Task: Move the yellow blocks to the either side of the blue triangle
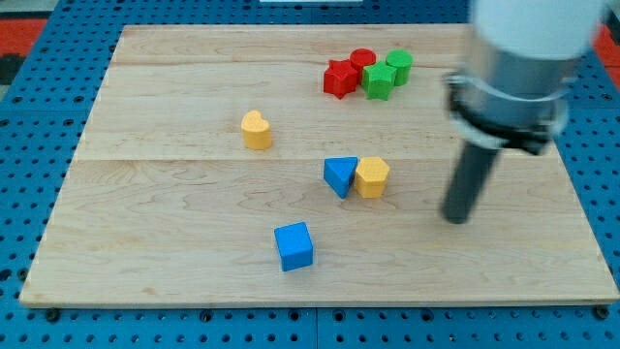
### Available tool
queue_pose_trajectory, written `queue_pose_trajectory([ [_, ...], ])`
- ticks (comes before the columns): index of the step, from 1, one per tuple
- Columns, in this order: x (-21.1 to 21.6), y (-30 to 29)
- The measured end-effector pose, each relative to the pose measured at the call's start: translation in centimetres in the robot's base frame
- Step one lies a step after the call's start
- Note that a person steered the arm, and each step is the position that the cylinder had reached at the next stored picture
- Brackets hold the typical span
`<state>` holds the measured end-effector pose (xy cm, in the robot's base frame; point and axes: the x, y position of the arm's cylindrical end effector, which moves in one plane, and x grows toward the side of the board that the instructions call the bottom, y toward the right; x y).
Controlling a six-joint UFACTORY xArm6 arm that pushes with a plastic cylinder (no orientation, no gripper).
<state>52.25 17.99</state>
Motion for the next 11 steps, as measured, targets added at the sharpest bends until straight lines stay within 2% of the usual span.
queue_pose_trajectory([
  [1, -2.6, -1.4],
  [3, -3.1, -12.5],
  [4, -3.6, -10.1],
  [5, -5.6, -12.0],
  [7, -6.1, -21.2],
  [9, -12.7, -20.2],
  [10, -13.2, -24.8],
  [11, -9.6, -29.1],
])
